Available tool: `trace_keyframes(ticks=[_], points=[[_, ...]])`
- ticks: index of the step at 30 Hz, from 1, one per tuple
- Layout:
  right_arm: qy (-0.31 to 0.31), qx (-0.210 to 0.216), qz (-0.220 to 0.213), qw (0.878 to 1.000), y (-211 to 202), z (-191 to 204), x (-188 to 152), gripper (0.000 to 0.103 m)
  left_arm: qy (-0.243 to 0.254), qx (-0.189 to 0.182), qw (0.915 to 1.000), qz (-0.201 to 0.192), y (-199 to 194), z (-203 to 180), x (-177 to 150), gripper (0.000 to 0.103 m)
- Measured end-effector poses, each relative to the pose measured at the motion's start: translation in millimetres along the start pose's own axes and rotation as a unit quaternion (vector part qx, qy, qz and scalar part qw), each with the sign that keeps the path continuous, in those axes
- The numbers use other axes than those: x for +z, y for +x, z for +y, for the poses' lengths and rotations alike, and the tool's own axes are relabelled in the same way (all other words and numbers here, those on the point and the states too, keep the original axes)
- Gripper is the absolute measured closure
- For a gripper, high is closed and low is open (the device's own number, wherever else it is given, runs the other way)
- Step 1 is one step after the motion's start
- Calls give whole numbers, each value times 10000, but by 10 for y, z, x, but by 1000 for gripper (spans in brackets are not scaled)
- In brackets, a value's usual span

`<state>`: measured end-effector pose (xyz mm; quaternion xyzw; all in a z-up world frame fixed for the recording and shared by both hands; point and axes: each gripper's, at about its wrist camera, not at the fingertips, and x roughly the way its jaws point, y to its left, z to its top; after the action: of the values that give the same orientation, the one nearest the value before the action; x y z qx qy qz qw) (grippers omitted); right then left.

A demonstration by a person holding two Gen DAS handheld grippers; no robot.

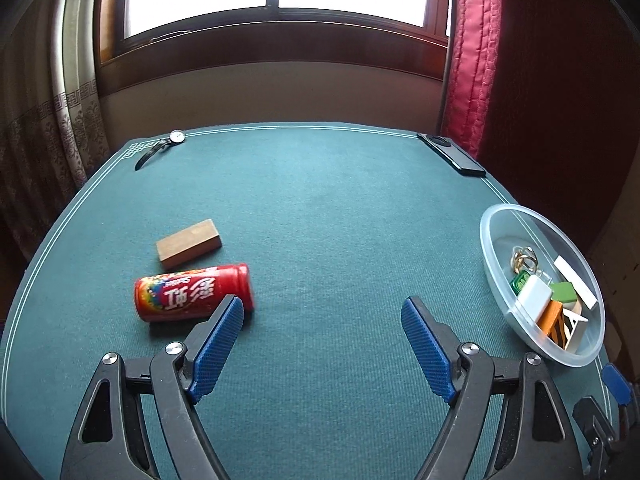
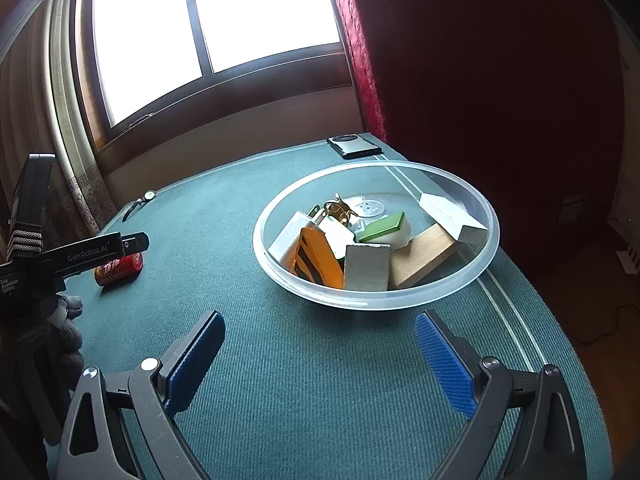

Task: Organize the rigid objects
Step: 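Move the open left gripper to the red can and grasp it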

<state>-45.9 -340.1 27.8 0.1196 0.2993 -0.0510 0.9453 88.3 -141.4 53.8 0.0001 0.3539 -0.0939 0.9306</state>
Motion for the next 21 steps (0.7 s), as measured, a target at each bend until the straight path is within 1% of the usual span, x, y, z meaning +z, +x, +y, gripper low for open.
trace_keyframes(ticks=[2, 6, 11, 15, 21], points=[[-22, 23, 9, 10000, -3, 32, -10, 5, -143, 123, 9998, -107, -31, 129, 21, 20], [-76, 83, 66, 9999, 9, 93, -33, 5, -464, 389, 9977, -302, -59, 394, 62, 11], [-121, 150, 125, 9997, 23, 155, -56, 5, -687, 659, 9951, -253, 22, 646, 86, 10], [-171, 168, 144, 9996, 20, 200, -76, 5, -690, 697, 9951, -119, 121, 737, 76, 10], [-190, 172, 189, 9995, 37, 232, -84, 5, -623, 643, 9960, 55, 268, 737, 50, 10]])
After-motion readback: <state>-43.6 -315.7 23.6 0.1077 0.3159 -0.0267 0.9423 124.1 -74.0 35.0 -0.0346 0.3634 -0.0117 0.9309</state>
